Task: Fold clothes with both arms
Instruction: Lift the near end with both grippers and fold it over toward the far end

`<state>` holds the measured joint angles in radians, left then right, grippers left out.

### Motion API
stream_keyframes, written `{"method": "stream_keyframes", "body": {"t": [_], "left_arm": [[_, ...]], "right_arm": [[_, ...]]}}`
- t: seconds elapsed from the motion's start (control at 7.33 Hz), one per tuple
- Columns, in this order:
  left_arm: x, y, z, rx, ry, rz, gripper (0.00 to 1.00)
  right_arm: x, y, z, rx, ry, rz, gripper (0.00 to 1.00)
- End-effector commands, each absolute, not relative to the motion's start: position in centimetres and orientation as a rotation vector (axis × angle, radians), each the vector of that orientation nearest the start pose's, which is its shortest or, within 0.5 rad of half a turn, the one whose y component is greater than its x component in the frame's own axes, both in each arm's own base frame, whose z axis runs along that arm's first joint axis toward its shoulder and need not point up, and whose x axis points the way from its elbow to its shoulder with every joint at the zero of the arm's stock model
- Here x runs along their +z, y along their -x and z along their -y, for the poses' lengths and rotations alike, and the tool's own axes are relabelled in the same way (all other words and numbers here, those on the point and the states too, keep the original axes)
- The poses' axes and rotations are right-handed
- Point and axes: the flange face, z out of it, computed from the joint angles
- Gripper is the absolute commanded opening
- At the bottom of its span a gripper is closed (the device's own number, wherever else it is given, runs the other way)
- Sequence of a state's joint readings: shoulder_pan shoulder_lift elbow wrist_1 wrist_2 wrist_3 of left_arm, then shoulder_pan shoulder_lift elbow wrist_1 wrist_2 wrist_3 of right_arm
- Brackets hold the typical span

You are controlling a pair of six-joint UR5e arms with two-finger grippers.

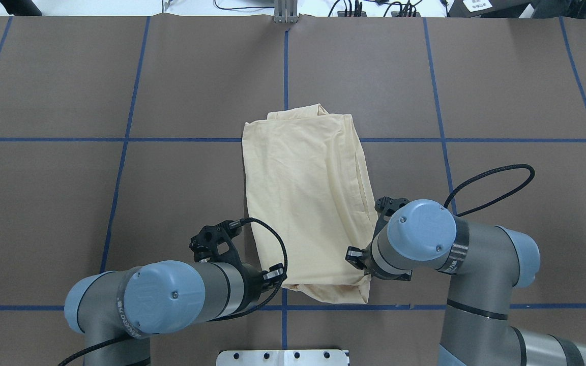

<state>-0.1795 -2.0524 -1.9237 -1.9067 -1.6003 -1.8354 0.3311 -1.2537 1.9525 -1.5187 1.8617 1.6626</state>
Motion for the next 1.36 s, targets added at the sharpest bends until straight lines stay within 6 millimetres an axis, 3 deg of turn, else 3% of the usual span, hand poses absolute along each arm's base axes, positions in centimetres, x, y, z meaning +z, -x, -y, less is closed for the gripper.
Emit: {"method": "stream_keyframes", "body": {"t": [0.0,0.14,0.55,0.68,0.82,0.95,1.23], "left_arm": [[19.3,-56.7,18.9,-0.292,0.151,-1.136,0.00],[18.9,-56.4,18.0,-0.276,0.162,-1.132,0.00],[19.0,-55.8,18.4,-0.260,0.177,-1.129,0.00],[18.9,-55.2,20.0,-0.281,0.164,-1.134,0.00],[18.7,-54.2,21.7,-0.305,0.145,-1.143,0.00],[18.5,-52.6,24.7,-0.320,0.134,-1.131,0.00],[17.5,-47.8,31.1,-0.328,0.083,-1.128,0.00]], "right_arm": [[31.8,50.5,24.7,0.237,0.221,0.738,0.00],[31.4,50.4,23.7,0.213,0.264,0.738,0.00],[29.7,49.7,23.4,0.202,0.281,0.775,0.00],[29.3,49.2,24.9,0.222,0.281,0.787,0.00],[28.7,47.3,27.8,0.261,0.304,0.811,0.00],[27.8,44.4,30.7,0.297,0.330,0.849,0.00],[25.5,41.6,35.3,0.301,0.302,0.915,0.00]]}}
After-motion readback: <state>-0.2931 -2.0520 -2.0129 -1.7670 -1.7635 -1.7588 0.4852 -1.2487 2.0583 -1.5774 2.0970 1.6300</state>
